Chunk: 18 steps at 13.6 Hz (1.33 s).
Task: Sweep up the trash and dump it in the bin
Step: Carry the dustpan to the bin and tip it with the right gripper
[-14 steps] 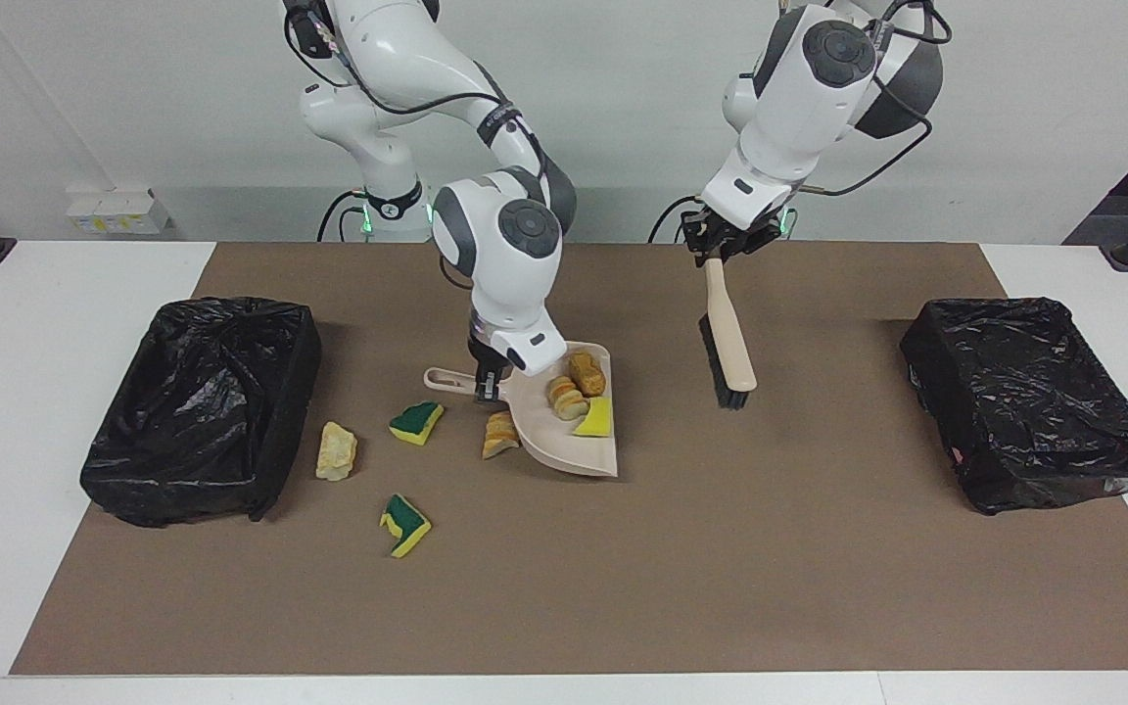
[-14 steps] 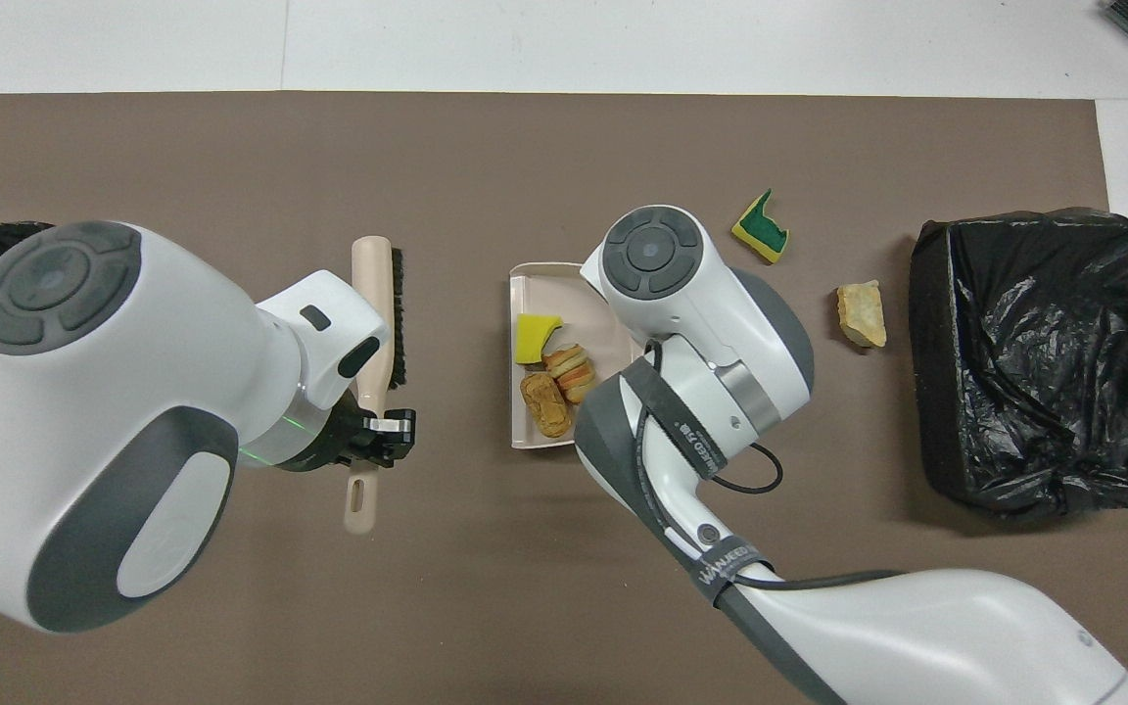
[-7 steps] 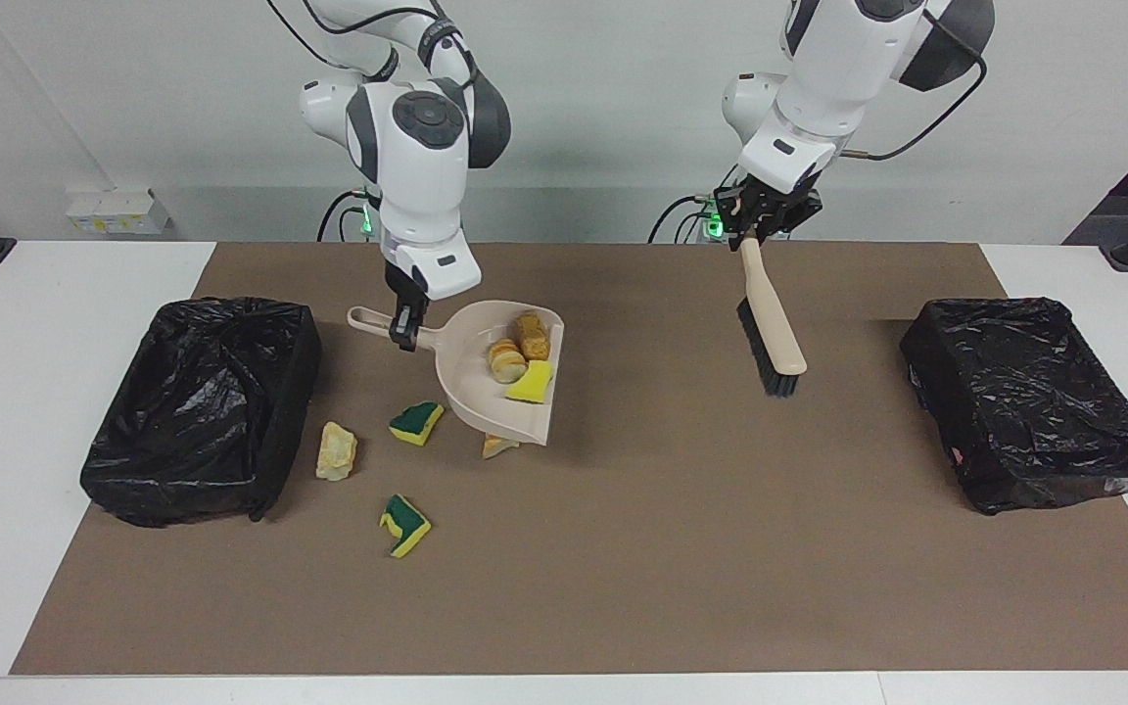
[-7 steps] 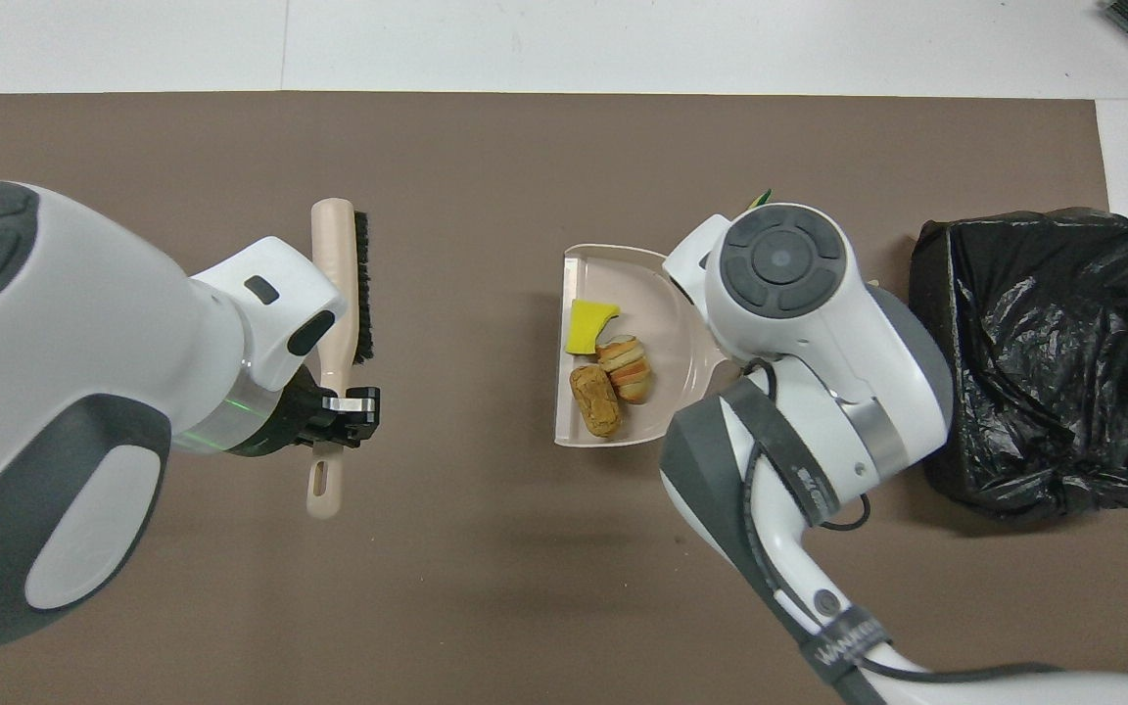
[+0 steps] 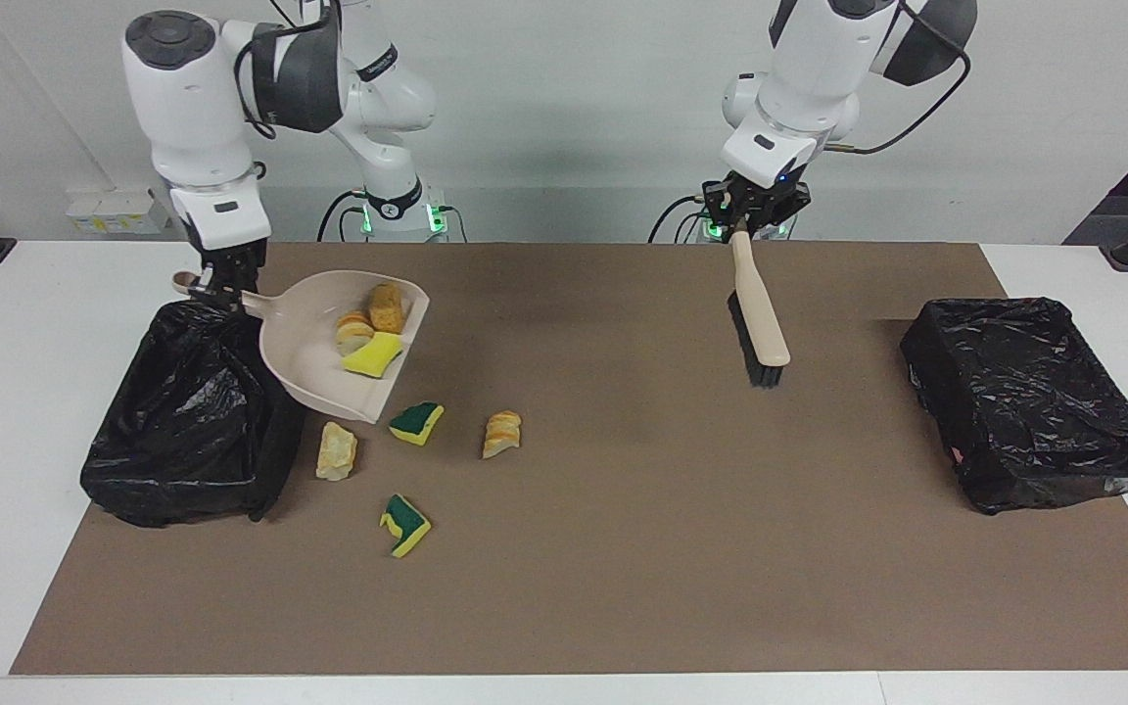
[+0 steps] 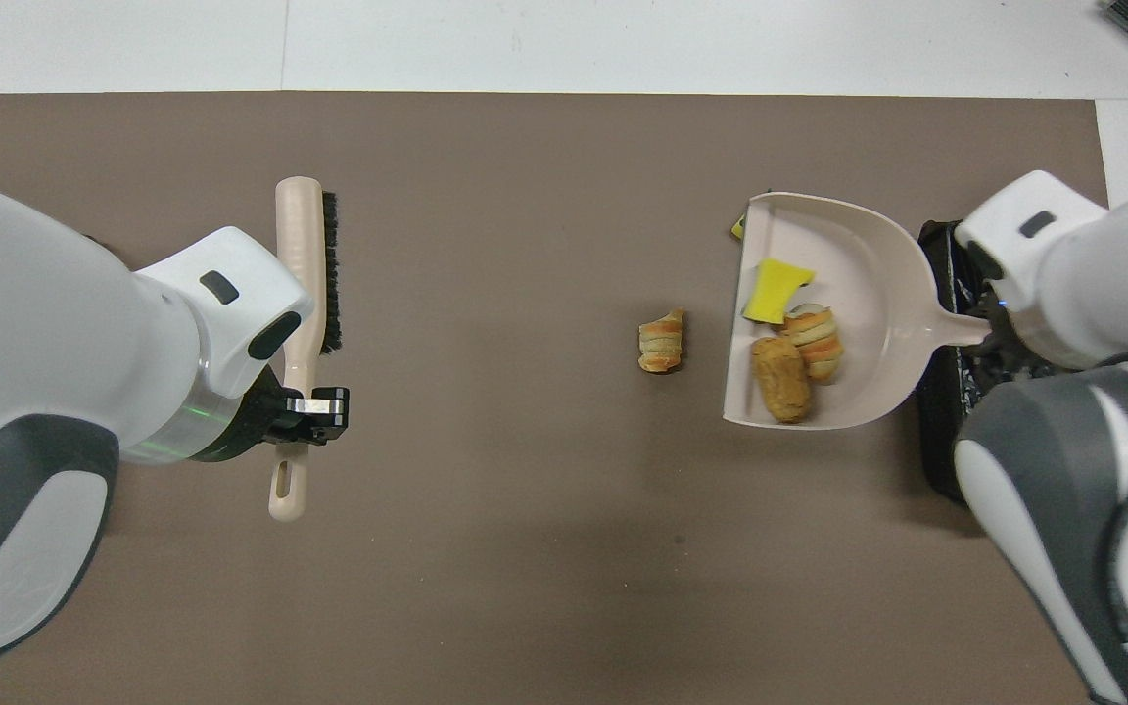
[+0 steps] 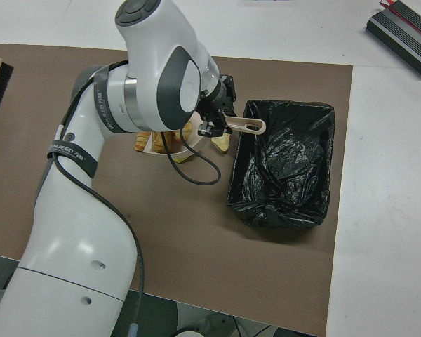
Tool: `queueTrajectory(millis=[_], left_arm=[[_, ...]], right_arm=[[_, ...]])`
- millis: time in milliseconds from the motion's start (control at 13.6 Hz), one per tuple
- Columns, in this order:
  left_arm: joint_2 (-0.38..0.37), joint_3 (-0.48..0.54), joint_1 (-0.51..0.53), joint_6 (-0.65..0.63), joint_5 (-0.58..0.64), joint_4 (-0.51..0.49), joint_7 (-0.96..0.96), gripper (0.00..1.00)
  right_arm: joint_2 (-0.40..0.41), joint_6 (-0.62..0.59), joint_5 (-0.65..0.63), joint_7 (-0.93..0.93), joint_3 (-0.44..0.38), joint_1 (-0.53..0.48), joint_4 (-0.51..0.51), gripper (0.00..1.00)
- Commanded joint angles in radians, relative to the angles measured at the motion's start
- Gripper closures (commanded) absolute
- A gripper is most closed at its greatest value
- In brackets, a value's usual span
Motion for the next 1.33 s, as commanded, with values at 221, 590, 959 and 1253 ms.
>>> queueTrajectory(millis=[221,590,959,1253], left_arm=[[-0.158,0.005,-0.186,0.255,-0.089,-0.376,-0.225,1.00],[-0.107,0.005,-0.364,0.512,-0.089,-0.597,-0.283,1.00],[-0.090,0.005,-0.448,0.612,-0.089,-0.666,-0.274,1.00],[-0.092,0.005,-0.448,0.649,-0.092,-0.705,-0.316,1.00]], right_arm=[[-0.034,0.047,-0.019,-0.149,0.006,-0.216,-0.038,1.00],[-0.027,0.145,-0.238,-0.145,0.006,-0.241,-0.073,1.00],[0.003,0.221,-0.509,-0.087,0.006,-0.230,-0.127,1.00],[0.020,0.210,-0.646,-0.010,0.007,-0.181,-0.136,1.00]])
